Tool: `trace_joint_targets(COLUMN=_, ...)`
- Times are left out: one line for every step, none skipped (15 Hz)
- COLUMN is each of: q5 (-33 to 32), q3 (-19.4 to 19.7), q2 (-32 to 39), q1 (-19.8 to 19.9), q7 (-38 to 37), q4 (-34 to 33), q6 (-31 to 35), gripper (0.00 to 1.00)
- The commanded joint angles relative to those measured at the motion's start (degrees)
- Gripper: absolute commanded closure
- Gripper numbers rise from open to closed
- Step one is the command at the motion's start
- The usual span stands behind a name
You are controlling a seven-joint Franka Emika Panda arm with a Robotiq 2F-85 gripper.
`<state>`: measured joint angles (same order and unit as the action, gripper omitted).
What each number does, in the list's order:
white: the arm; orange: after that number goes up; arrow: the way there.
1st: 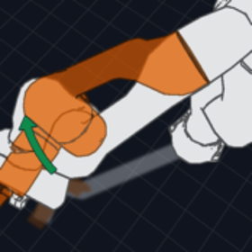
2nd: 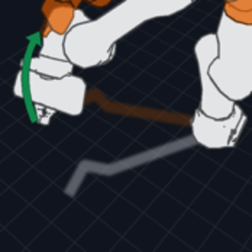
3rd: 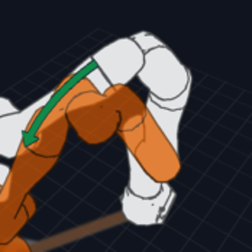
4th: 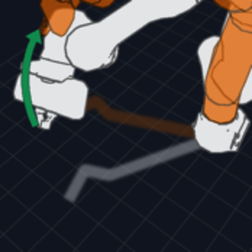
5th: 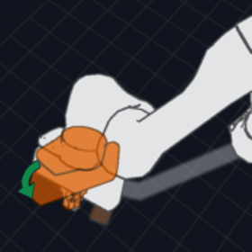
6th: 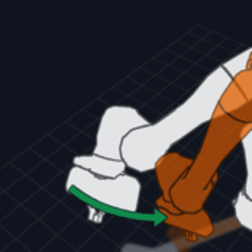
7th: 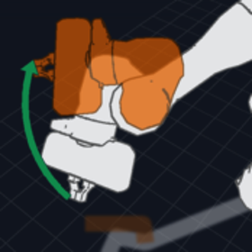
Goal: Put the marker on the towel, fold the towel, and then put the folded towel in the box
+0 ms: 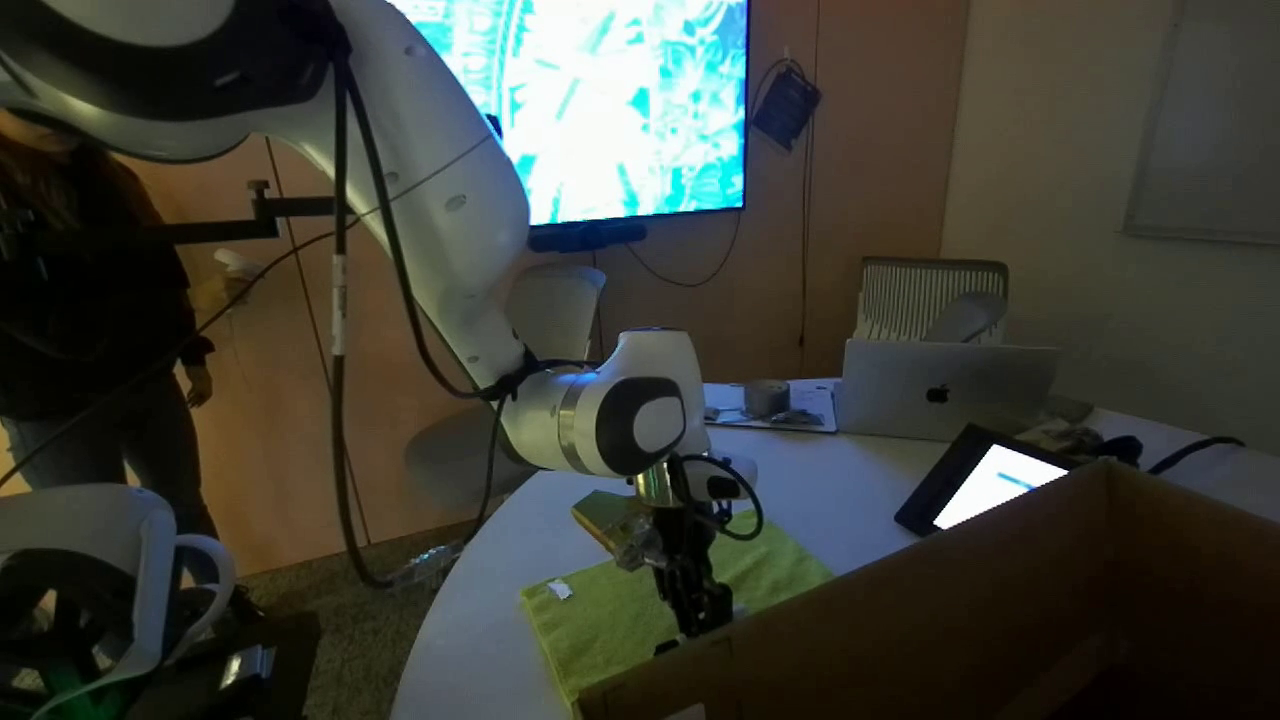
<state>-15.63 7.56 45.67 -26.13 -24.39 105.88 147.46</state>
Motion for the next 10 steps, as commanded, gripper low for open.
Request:
trace_joint_targets(q5=-1.0, q3=0.9, q2=0.2, q1=-0.8, q7=-2.1, q4=0.0, q6=1.3, gripper=0.88)
trace_joint_targets(q5=-0.9, q3=0.9, q2=0.0, q1=-0.8, q7=-2.3, q4=0.1, q6=1.3, gripper=0.56)
trace_joint_targets(q5=-0.2, q3=0.1, q2=-0.4, q1=-0.1, q7=-1.7, q4=0.3, q6=1.1, gripper=0.54)
trace_joint_targets(q5=-0.1, q3=0.1, q2=-0.7, q1=0.0, q7=-1.7, q4=0.4, q6=1.1, gripper=0.48)
trace_joint_targets(q5=-0.1, q3=0.1, q2=-1.0, q1=0.0, q7=-1.7, q4=0.5, q6=1.1, gripper=0.39)
trace_joint_targets(q5=-0.1, q3=0.2, q2=-1.3, q1=0.0, q7=-1.9, q4=0.7, q6=1.1, gripper=0.32)
trace_joint_targets(q5=-0.1, q3=0.2, q2=-1.7, q1=0.0, q7=-2.0, q4=0.9, q6=1.3, gripper=0.24)
trace_joint_targets(q5=-0.1, q3=0.2, q2=-2.1, q1=0.1, q7=-2.1, q4=1.1, q6=1.4, gripper=0.16)
trace_joint_targets(q5=0.0, q3=0.1, q2=-2.7, q1=0.2, q7=-2.1, q4=1.5, q6=1.6, gripper=0.08)
trace_joint_targets(q5=0.3, q3=-0.2, q2=-3.3, q1=0.5, q7=-1.9, q4=1.8, q6=1.7, gripper=0.0)
